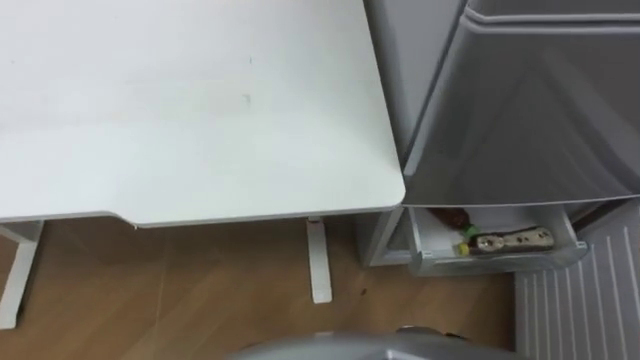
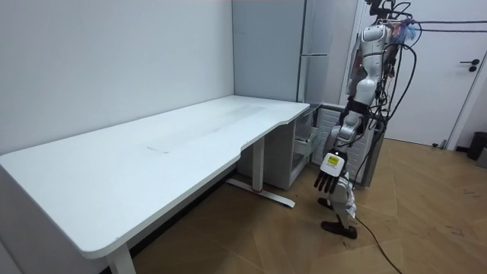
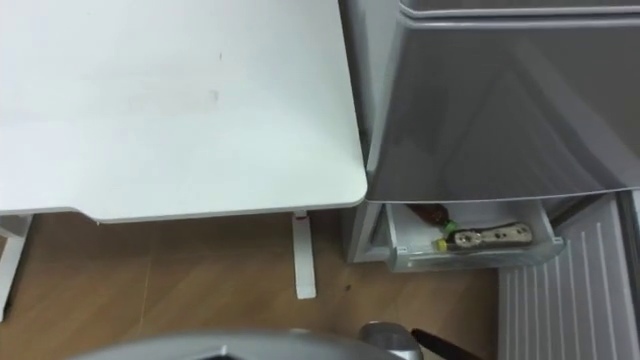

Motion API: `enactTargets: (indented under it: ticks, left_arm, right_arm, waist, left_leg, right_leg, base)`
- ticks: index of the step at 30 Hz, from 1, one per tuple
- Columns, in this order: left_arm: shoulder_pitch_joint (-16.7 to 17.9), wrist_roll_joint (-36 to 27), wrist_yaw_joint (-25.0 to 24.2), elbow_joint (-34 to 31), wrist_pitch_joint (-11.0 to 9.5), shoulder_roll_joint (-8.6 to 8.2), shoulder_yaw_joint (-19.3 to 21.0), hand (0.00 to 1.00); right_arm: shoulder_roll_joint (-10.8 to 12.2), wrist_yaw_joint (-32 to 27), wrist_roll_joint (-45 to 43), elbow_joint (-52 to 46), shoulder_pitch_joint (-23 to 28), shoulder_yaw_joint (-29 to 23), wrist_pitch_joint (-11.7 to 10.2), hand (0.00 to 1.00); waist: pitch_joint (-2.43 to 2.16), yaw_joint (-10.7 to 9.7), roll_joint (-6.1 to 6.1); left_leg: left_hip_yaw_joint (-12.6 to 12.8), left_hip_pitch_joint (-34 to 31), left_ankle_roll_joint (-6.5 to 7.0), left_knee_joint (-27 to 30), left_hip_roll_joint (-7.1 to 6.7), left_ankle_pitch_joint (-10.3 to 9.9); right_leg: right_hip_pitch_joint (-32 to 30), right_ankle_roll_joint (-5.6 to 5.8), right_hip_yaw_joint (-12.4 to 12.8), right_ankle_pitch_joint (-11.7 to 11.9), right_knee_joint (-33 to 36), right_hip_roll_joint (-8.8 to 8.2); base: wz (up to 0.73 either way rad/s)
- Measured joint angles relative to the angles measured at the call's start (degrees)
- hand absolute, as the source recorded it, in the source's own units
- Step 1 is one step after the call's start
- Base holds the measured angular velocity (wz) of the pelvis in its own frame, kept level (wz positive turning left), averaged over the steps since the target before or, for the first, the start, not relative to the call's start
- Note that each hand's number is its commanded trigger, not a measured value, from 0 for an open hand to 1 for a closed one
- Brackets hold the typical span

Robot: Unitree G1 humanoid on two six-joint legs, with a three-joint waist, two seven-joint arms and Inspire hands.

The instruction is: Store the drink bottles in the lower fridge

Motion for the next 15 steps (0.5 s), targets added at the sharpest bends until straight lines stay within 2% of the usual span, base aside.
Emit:
enactTargets:
  ticks: [3, 4, 8, 9, 10, 13, 15]
  left_arm:
    - [-1.28, -0.47, 0.26, -0.53, -0.06, 0.03, -0.25, 0.0]
    - [-1.98, -0.53, 0.27, -0.61, -0.12, 0.03, -0.35, 0.0]
    - [-4.62, -0.59, 0.29, -0.65, -0.73, 0.04, -0.54, 0.0]
    - [-5.56, -1.06, 0.44, -0.57, -1.41, 0.12, -1.22, 0.0]
    - [-6.14, -1.56, 0.44, -0.54, -2.16, 0.07, -1.42, 0.0]
    - [-6.25, -3.6, 0.45, -0.28, -3.92, 0.1, -1.37, 0.0]
    - [-6.36, -4.6, 0.47, -0.29, -3.98, 0.1, -1.39, 0.0]
  right_arm:
    - [0.01, -0.35, 1.59, -0.18, -1.38, 0.08, -0.79, 0.0]
    - [0.05, -0.64, 2.36, -0.97, -2.0, 0.07, -1.04, 0.0]
    - [0.11, -0.5, 7.12, -0.95, -5.35, -0.08, -2.73, 0.0]
    - [0.13, -0.49, 9.52, -0.92, -6.28, -0.07, -3.21, 0.0]
    - [0.13, -0.46, 11.64, -0.83, -7.08, -0.4, -3.46, 0.0]
    - [0.46, -0.02, 20.32, -1.05, -9.14, -3.16, -4.15, 0.0]
    - [0.65, 0.08, 24.75, -1.06, -10.32, -3.4, -4.47, 0.0]
  waist:
    - [-0.24, 0.07, 0.17]
    - [-0.46, 0.17, 0.51]
    - [-0.5, -0.01, 0.55]
    - [-0.51, -0.03, 0.58]
    - [-0.3, 0.01, 0.97]
    - [-0.51, 0.4, 1.24]
    - [-0.5, 0.89, 1.34]
  left_leg:
    - [-0.05, -0.48, -0.1, -0.81, 0.23, 0.05]
    - [-0.04, -1.03, -0.12, -0.85, 0.29, 0.06]
    - [-0.17, -3.18, -0.14, -0.01, 0.31, 0.08]
    - [-0.31, -3.72, -0.15, 0.18, 0.31, 0.09]
    - [-0.26, -4.05, -0.18, 0.26, 0.31, 0.13]
    - [0.43, -6.13, -0.2, 0.88, 0.31, 0.15]
    - [1.13, -8.3, -0.2, 1.64, 0.3, 0.15]
  right_leg:
    - [-0.26, -0.02, -0.2, 0.22, -1.19, 0.35]
    - [-0.79, -0.03, -0.2, 0.22, -1.24, 0.42]
    - [-2.59, -0.07, -0.51, 0.28, -1.57, 0.4]
    - [-2.98, -0.07, -1.09, 0.27, -1.55, 0.24]
    - [-3.31, -0.06, -1.19, 0.25, -1.5, 0.19]
    - [-6.18, -0.17, -0.74, 0.16, -0.14, 0.1]
    - [-9.03, -0.38, -0.44, 0.04, 1.47, -0.04]
  base:
    - [0.0]
    - [0.0]
    - [0.01]
    - [0.06]
    - [0.0]
    - [-0.13]
    - [-0.18]
